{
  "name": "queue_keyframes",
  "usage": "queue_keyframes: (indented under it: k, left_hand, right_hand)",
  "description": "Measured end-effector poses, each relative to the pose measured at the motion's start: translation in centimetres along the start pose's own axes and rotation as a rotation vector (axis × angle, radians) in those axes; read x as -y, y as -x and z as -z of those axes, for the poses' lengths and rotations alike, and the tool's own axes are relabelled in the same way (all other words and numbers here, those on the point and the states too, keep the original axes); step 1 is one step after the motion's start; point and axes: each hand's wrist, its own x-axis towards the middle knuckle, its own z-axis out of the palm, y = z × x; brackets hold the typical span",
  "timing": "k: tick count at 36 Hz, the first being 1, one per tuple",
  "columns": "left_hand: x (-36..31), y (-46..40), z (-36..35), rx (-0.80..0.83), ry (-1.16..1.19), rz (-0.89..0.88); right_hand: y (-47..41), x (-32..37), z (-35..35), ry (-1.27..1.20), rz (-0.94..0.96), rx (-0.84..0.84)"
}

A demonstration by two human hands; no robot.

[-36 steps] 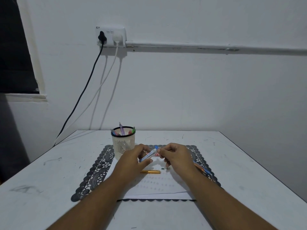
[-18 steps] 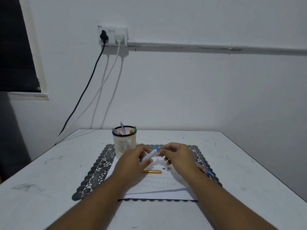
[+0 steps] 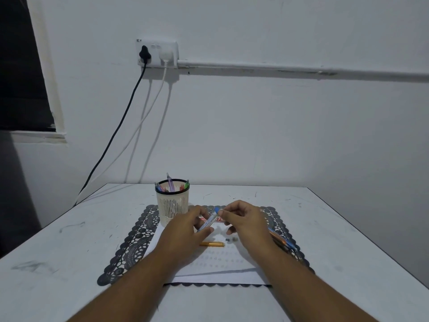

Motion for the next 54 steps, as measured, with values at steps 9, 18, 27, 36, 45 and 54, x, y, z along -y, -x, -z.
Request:
queue_keyframes:
  k: [9, 18, 27, 36, 45, 54]
  left_hand:
    - [-0.6, 0.2, 0.0, -0.013, 0.027, 0.024]
    - [-0.5, 0.2, 0.1, -0.016, 0.058, 0.040]
    - [-0.8, 0.4, 0.1, -0.009, 0.088, 0.036]
    - [-0.5, 0.1, 0.0, -0.019, -0.002, -0.027]
    - [0.2, -0.1, -0.2, -0.025, -0.048, -0.090]
    - [0.5, -0.6, -0.3, -0.093, 0.021, -0.087]
  right_hand:
    - [0.5, 0.3, -0.3, -0.021, 0.038, -0.015]
    - [0.4, 0.4, -0.4, -0.071, 0.015, -0.046]
    - [0.1, 0.1, -0.3, -0.141, -0.023, -0.082]
    - [0.2, 0.3, -0.4, -0.180, 0.012, -0.061]
    - [0.1, 0.4, -0.4, -0.212, -0.029, -0.026]
    - [-0.7, 0.1, 0.8, -0.388, -0.151, -0.194]
